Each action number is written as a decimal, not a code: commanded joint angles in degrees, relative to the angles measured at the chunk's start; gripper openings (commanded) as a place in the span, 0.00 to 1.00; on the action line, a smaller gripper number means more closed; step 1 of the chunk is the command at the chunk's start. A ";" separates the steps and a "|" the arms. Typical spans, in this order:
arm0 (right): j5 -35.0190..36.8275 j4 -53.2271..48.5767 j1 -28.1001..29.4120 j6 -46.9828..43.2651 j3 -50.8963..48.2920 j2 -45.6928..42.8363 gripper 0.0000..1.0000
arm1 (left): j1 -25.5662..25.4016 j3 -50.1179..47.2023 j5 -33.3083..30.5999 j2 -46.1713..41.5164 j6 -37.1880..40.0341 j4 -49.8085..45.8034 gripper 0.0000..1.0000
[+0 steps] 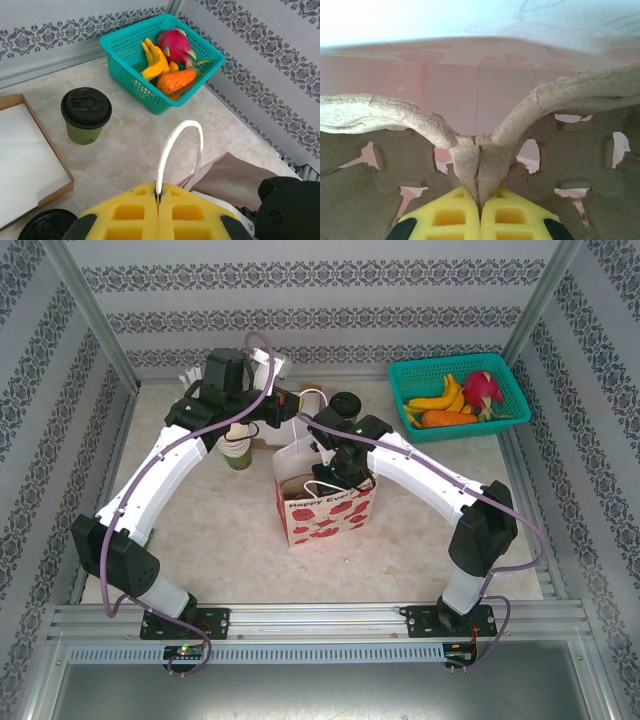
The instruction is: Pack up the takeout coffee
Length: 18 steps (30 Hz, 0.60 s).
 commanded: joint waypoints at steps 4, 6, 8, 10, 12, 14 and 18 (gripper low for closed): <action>2.12 -0.64 -0.66 1.15 -0.88 2.26 0.00 | 0.33 1.31 0.48 -1.06 -3.88 0.14 0.00; 2.25 -1.07 -0.74 0.91 -0.68 2.99 0.00 | 0.28 1.38 -0.82 -1.41 -4.61 -0.21 0.00; 2.25 -2.25 -0.67 0.61 0.05 3.86 0.00 | 0.33 1.42 -2.33 -1.54 -5.49 -0.22 0.00; 2.08 -3.07 -0.70 0.36 0.44 4.50 0.00 | 0.30 1.43 -3.85 -1.68 -6.48 -0.14 0.00; 1.92 -3.45 -0.71 0.10 0.59 4.93 0.00 | 0.32 1.38 -4.15 -1.66 -6.84 0.03 0.00; 1.64 -3.84 -0.87 -0.15 0.70 5.56 0.00 | 0.30 1.30 -3.38 -1.47 -7.04 0.51 0.00; 1.70 -3.79 -0.89 -0.37 0.44 6.92 0.00 | 0.32 1.30 -1.80 -1.31 -8.02 1.44 0.00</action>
